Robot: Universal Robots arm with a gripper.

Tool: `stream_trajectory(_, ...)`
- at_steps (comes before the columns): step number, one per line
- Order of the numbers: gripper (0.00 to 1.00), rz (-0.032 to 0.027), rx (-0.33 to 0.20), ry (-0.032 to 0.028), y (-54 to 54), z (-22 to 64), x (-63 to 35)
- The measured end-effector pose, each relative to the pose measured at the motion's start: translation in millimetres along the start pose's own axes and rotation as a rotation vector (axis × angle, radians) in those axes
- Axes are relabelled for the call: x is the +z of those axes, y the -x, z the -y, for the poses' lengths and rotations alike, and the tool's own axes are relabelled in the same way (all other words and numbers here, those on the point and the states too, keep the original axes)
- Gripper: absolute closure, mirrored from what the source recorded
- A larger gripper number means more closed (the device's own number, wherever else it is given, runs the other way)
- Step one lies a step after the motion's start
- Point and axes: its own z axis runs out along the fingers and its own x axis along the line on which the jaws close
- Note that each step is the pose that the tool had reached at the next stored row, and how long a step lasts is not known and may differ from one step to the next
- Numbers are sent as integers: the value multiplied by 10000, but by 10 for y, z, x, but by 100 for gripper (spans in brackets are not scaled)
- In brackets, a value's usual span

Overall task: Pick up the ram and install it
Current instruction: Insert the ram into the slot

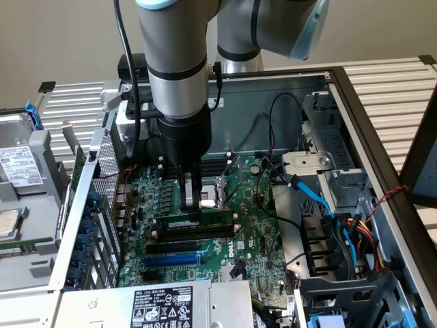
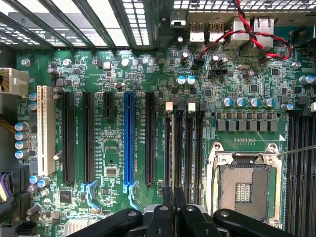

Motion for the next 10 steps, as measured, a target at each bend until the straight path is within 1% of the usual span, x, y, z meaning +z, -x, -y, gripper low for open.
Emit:
stream_trajectory(5,88,2,0,-1,0,0,9)
stream_trajectory(6,88,0,0,10,-2,0,10)
stream_trajectory(7,88,1,0,25,-4,0,11)
stream_trajectory(8,88,-2,0,59,-10,0,11)
stream_trajectory(10,88,-6,15,144,-16,1,13)
